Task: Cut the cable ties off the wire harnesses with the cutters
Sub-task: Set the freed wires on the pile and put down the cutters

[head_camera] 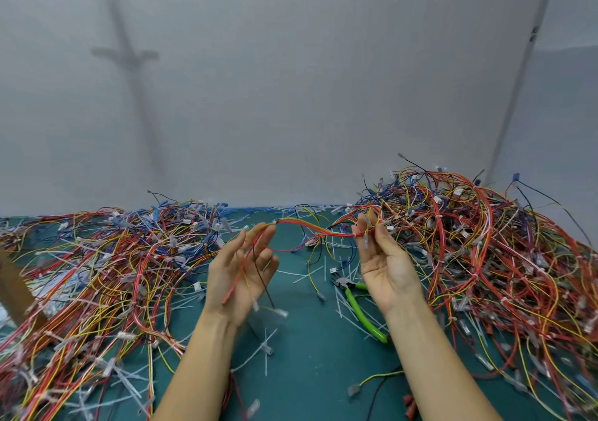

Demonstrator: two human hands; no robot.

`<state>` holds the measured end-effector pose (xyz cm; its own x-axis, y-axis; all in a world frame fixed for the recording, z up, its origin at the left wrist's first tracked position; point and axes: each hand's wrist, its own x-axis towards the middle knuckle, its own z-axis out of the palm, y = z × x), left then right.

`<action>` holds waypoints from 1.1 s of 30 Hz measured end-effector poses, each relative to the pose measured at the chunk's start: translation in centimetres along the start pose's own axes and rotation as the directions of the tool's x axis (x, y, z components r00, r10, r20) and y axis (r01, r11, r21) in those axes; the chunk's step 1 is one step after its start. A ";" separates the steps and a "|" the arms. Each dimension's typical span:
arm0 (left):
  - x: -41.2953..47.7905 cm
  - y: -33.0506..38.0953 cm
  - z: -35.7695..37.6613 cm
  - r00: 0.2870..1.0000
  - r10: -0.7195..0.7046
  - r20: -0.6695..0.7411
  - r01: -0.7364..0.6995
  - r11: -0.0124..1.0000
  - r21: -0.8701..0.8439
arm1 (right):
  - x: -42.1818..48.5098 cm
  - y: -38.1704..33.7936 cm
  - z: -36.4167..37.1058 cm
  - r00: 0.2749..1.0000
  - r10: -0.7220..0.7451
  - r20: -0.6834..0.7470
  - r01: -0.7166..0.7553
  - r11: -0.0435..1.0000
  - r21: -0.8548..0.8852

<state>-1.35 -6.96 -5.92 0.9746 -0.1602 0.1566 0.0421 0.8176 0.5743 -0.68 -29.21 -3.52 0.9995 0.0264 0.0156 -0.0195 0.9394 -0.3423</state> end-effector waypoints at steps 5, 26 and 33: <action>-0.1 -0.2 0.2 0.998 -0.023 0.063 0.032 0.989 -0.144 | -0.1 -0.1 -0.1 1.000 0.012 -0.010 -0.012 1.000 0.023; 1.3 -1.6 -0.5 0.912 0.307 -0.273 -0.141 0.858 0.494 | -0.2 0.2 0.0 0.994 -0.008 0.111 0.028 0.983 -0.179; 1.3 -0.3 -0.3 0.382 0.753 -0.536 -0.489 0.657 0.574 | -0.1 0.8 0.0 0.993 -0.070 0.094 0.095 0.951 -0.293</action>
<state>-0.06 -7.22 -6.10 0.5217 0.8509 0.0615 -0.5750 0.2974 0.7622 -0.84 -28.44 -3.81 0.9918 -0.0077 0.1279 0.0834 0.7962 -0.5993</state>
